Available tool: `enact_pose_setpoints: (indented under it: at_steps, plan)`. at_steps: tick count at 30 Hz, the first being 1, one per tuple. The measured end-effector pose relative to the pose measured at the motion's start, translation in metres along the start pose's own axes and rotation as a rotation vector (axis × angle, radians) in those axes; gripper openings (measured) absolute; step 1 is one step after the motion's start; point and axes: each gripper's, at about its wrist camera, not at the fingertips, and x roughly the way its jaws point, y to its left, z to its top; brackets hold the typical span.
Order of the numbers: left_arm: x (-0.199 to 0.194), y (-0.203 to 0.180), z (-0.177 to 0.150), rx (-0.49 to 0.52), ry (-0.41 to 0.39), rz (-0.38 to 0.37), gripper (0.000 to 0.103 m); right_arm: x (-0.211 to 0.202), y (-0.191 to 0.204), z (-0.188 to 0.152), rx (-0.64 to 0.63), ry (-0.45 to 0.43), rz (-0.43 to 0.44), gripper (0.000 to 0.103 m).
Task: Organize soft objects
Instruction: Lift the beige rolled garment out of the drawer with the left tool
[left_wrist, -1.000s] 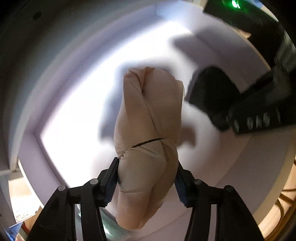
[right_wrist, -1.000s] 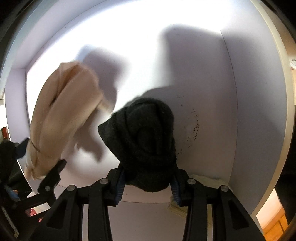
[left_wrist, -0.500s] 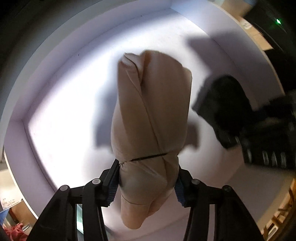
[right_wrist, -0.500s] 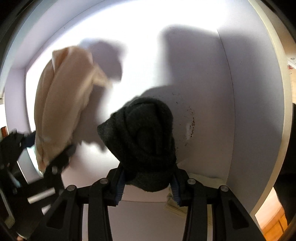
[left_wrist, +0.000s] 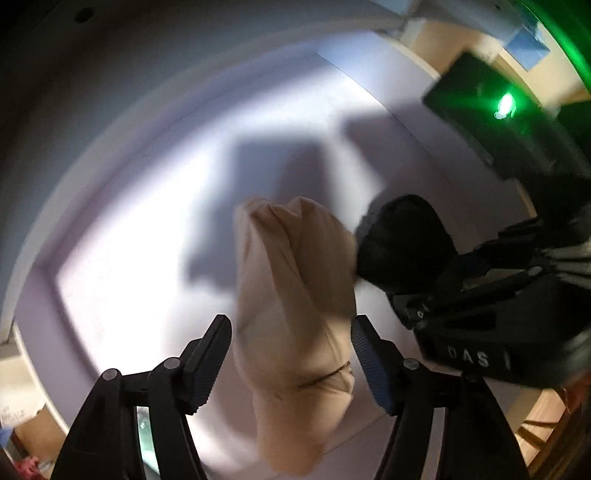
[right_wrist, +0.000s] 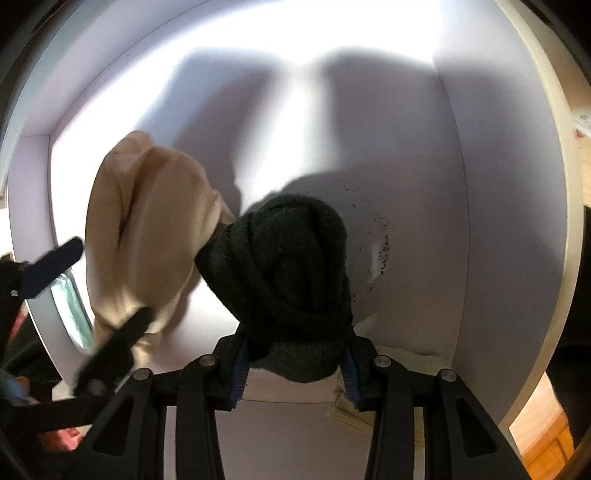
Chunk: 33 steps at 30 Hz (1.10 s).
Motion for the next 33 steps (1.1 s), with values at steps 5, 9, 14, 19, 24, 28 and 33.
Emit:
enact_pose_setpoints:
  at_steps: [5,9,14,19,24,28,33]
  plan:
    - [0.002,0.004,0.029,-0.012,-0.010,-0.008,0.070,-0.005,0.003,0.003,-0.004,0.000,-0.005,0.043]
    - [0.000,0.018,0.033,-0.071,-0.017,-0.042,0.068,-0.008,0.005,0.003,-0.007,-0.004,-0.010,0.043]
    - [-0.006,0.023,0.024,-0.120,-0.023,-0.064,0.064,-0.008,0.007,-0.006,-0.005,-0.013,-0.011,0.042]
    - [-0.010,0.087,0.026,-0.156,-0.026,-0.096,0.057,-0.022,0.006,-0.010,-0.013,-0.046,-0.042,0.041]
    - [-0.024,0.104,0.021,-0.223,-0.048,-0.128,0.050,-0.021,0.003,-0.015,0.000,-0.037,-0.045,0.041]
    - [-0.039,0.109,0.003,-0.222,-0.073,-0.128,0.048,-0.018,0.001,-0.011,0.017,-0.026,-0.031,0.041]
    - [-0.072,0.103,-0.009,-0.205,-0.108,-0.125,0.047,-0.018,0.005,-0.014,0.014,-0.027,-0.033,0.041]
